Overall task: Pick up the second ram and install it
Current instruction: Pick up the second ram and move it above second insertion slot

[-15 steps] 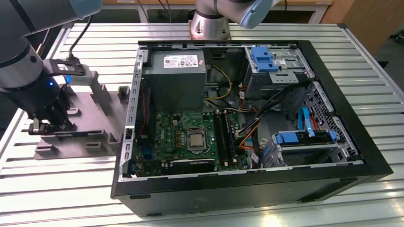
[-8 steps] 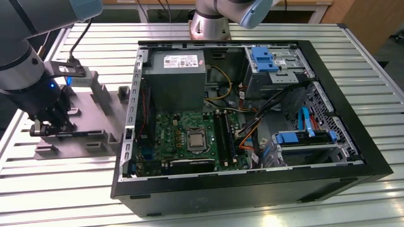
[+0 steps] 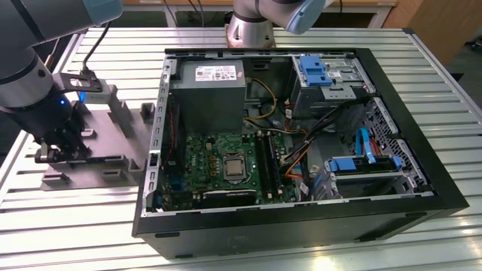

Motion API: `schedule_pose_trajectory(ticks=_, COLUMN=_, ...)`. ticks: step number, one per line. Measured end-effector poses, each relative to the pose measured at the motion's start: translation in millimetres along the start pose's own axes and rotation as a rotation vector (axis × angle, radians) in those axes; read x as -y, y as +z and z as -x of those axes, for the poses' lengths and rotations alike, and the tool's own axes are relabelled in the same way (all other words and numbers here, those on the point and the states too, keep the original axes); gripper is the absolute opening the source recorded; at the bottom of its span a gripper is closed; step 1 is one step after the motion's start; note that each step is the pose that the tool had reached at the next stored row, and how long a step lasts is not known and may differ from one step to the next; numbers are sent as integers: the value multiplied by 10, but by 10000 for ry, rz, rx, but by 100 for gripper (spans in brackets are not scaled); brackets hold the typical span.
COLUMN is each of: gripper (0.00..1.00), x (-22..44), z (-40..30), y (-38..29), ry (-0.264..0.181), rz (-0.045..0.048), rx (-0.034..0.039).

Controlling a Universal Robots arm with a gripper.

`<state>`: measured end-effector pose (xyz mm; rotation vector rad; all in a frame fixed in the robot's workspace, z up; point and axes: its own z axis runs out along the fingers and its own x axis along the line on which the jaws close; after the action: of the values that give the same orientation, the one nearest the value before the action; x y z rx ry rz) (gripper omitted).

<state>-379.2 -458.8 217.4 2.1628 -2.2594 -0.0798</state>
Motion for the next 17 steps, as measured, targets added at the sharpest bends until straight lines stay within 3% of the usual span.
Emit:
schedule_pose_trajectory(ticks=1, gripper=17, x=0, z=0, y=0, ry=0, rz=0, rx=0)
schedule_pose_trajectory(ticks=3, gripper=29, x=0, z=0, y=0, ry=0, rz=0, rx=-1)
schedule_pose_trajectory(ticks=5, gripper=29, x=0, z=0, y=0, ry=0, rz=0, rx=0)
schedule_pose_trajectory(ticks=6, gripper=36, x=0, z=0, y=1, ry=-7, rz=0, rx=-1)
schedule_pose_trajectory(ticks=17, gripper=36, x=-71, z=-6, y=91, ry=-694, rz=17, rx=-31)
